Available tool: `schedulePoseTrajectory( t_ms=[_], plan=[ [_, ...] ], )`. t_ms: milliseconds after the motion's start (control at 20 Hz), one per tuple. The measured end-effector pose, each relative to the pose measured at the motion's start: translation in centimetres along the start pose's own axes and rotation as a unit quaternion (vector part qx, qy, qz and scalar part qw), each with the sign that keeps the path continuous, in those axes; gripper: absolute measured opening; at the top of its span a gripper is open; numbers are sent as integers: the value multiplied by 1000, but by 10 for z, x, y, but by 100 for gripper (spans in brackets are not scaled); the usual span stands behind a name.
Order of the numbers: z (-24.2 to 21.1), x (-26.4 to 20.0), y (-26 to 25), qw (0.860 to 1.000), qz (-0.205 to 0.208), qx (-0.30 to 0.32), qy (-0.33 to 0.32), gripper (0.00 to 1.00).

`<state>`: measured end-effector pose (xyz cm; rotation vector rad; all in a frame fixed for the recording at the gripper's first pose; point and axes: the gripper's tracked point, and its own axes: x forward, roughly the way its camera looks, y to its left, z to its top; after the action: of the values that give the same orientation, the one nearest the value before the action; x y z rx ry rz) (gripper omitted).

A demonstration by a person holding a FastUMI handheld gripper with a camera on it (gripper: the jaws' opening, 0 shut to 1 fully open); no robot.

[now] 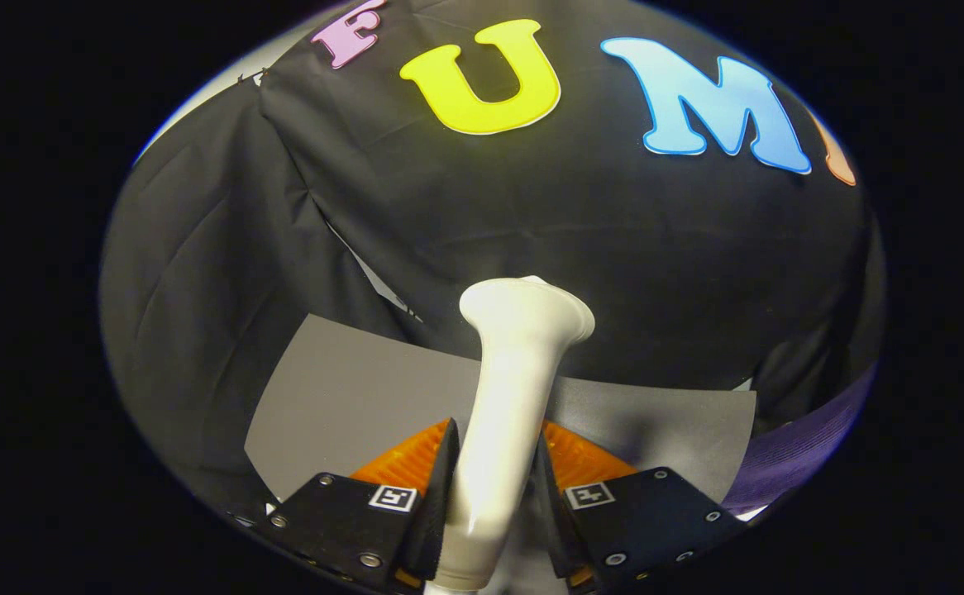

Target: Iron the clothes twice with a garment steamer, once on the left side and once on the right side.

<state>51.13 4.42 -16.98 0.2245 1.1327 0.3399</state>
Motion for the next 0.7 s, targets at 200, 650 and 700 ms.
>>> schedulePoseTrajectory(
  t_ms=[200, 650, 700],
  plan=[
    [-7, -38, 18, 999, 27, 7, -38, 43],
    [-43, -166, 28, 987, 10, -22, -156, 37],
    [-50, -181, 29, 985, 9, -28, -168, 37]
  ],
)
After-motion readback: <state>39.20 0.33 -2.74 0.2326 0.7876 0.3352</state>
